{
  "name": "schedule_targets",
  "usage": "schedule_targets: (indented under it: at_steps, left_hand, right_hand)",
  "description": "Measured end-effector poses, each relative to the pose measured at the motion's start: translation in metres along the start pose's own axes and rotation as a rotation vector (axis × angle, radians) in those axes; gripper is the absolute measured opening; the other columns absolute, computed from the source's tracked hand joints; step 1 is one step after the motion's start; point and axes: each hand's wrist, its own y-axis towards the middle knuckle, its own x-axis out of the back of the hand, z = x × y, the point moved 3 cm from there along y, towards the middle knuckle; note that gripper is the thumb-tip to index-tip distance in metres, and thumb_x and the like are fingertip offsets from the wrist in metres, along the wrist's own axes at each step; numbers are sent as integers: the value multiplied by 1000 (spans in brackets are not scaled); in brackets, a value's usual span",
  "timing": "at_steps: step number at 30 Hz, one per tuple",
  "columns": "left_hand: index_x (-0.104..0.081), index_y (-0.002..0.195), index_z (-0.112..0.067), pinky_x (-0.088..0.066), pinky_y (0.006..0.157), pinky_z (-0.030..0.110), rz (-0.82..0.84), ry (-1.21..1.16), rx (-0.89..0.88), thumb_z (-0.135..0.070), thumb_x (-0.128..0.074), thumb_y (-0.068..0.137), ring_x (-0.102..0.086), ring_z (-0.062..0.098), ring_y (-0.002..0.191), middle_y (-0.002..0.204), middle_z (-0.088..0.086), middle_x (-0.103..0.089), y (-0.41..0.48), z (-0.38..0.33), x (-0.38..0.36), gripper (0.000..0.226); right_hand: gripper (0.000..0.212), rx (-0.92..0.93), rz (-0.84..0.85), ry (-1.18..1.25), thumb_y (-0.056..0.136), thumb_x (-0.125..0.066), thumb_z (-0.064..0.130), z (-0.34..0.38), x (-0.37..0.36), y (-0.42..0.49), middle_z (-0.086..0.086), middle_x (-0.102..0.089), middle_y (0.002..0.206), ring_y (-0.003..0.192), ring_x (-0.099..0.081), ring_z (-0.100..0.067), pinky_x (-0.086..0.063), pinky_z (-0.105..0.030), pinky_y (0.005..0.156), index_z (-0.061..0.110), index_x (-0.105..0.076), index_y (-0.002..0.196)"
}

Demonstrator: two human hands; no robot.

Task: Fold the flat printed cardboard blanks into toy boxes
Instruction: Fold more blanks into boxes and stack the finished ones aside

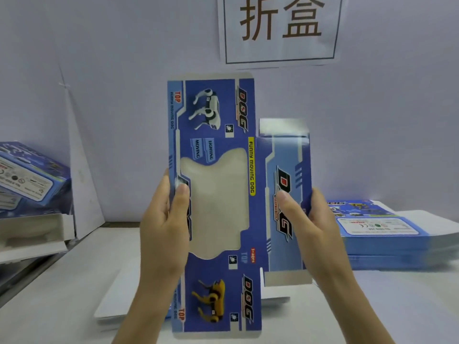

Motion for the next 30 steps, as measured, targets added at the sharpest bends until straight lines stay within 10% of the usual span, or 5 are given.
schedule_targets:
  at_steps: [13, 20, 21, 24, 30]
  left_hand:
    - [-37, 145, -34, -51, 57, 11, 199, 32, 232, -56, -40, 81, -66, -4, 90, 111, -12, -64, -22, 25, -39, 67]
    - [-47, 138, -21, -31, 84, 25, 375, -125, 391, -56, -60, 83, -33, 35, 90, 91, 23, -60, -7, 27, -19, 67]
    - [-47, 135, -18, -49, 65, 18, 403, -143, 439, -61, -64, 75, -70, 29, 67, 86, 17, -66, -8, 29, -16, 76]
    - [-52, 121, -24, -59, 64, 32, 376, -60, 471, -78, -76, 36, -73, 21, 81, 94, 1, -74, -7, 33, -15, 104]
    - [-61, 107, -23, -57, 52, 26, 115, 23, 378, -47, -73, 56, -73, 15, 70, 84, -7, -76, 3, 38, -5, 57]
  right_hand:
    - [81, -204, 364, -39, 46, -62, 76, -9, -28, -13, -7, -64, 111, 85, -72, -12, -53, -17, 63, 23, -59, 107]
    - [18, -256, 324, 209, 72, -60, 44, -8, 5, 2, -2, -76, 86, 79, -74, -22, -59, -28, 62, 35, -74, 77]
    - [17, -274, 325, 250, 72, -58, 42, -9, 8, 3, -1, -76, 83, 75, -74, -21, -57, -26, 57, 36, -75, 74]
    - [9, -319, 260, 254, 72, -67, 36, -15, 16, 5, 2, -74, 72, 62, -73, -17, -53, -23, 47, 34, -75, 75]
    - [41, -300, 164, 242, 67, -65, 40, -22, 25, 12, -6, -76, 89, 73, -74, -25, -58, -31, 51, 17, -64, 102]
